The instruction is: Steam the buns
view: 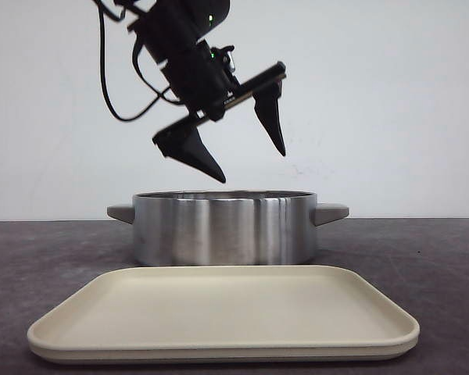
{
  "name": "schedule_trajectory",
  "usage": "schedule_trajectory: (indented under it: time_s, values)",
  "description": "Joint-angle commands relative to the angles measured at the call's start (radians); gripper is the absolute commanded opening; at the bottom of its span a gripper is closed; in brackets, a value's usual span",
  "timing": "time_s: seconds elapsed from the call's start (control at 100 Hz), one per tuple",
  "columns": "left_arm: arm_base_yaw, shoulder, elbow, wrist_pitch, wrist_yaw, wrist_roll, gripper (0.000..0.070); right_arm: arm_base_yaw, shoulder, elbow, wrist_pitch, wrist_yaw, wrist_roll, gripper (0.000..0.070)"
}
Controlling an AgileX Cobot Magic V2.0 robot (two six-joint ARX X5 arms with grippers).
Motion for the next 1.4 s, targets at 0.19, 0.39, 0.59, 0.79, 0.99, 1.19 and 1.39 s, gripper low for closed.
schedule_trajectory:
  time_s: [0.19, 0.39, 0.59, 0.79, 0.99, 1.19, 1.39]
  values:
    - [-0.031, -0.238, 0.024, -0.112, -0.237, 0.069, 0.0098, 0.006, 0.009, -0.051, 0.005, 0.137, -0.025, 0.0013]
    - [-0.050, -0.483, 0.024, -0.156, -0.298, 0.132, 0.0075, 0.007, -0.022, -0.211, 0.160, 0.150, -0.025, 0.0013]
    - [-0.049, -0.715, 0.013, -0.291, -0.380, 0.132, 0.0057, 0.022, -0.111, -0.451, 0.429, 0.134, -0.021, 0.0013]
    - [-0.049, -0.990, -0.105, -0.327, -0.460, 0.134, 0.0015, 0.026, -0.165, -0.602, 0.559, 0.135, 0.024, 0.0013]
    - [-0.049, -1.242, -0.294, -0.327, -0.497, 0.142, 0.0010, 0.040, -0.209, -0.682, 0.743, 0.143, 0.033, 0.0013]
    - [-0.049, -1.365, -0.394, -0.338, -0.529, 0.129, 0.0012, 0.041, -0.208, -0.682, 0.802, 0.143, 0.030, 0.0013]
    - [-0.049, -1.375, -0.397, -0.387, -0.528, 0.129, 0.0015, 0.041, -0.209, -0.682, 0.832, 0.145, 0.029, 0.0013]
